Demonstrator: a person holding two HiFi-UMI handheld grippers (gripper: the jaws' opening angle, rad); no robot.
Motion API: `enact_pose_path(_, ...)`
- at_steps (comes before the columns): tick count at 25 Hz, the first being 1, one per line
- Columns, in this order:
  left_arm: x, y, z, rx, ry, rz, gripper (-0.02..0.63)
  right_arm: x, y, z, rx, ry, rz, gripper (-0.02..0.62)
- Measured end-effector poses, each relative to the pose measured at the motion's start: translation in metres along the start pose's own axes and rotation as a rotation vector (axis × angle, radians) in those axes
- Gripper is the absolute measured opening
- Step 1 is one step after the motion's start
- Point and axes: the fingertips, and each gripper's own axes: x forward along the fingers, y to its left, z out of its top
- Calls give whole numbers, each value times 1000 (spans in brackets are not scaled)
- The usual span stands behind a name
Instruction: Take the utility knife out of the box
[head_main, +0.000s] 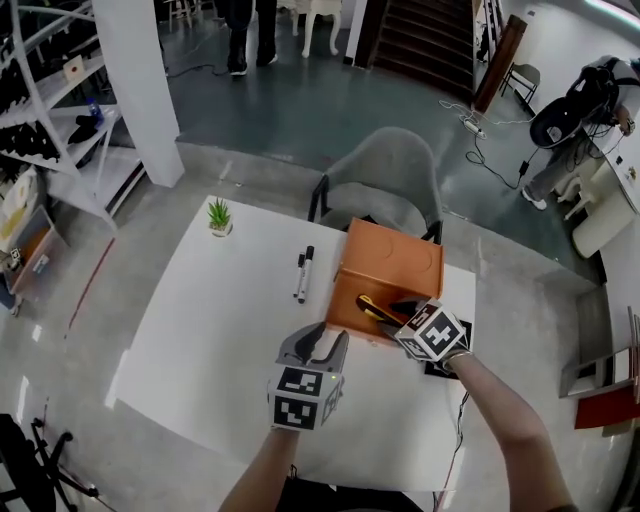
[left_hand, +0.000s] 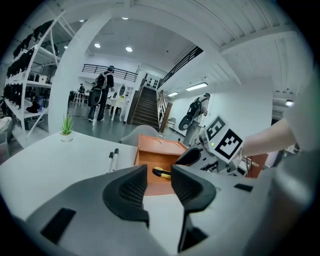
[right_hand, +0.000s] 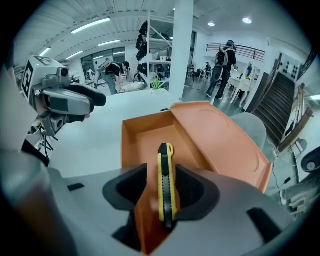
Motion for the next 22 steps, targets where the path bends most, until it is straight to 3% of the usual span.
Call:
enact_pose_path(14,0,5,-4,-27,3,-3,135,29,-3,-8,-30,96,16,182)
enact_pose_path(22,-1,10,-4,-45,-1,9,137,37,-2,-9,-40,132,23,153)
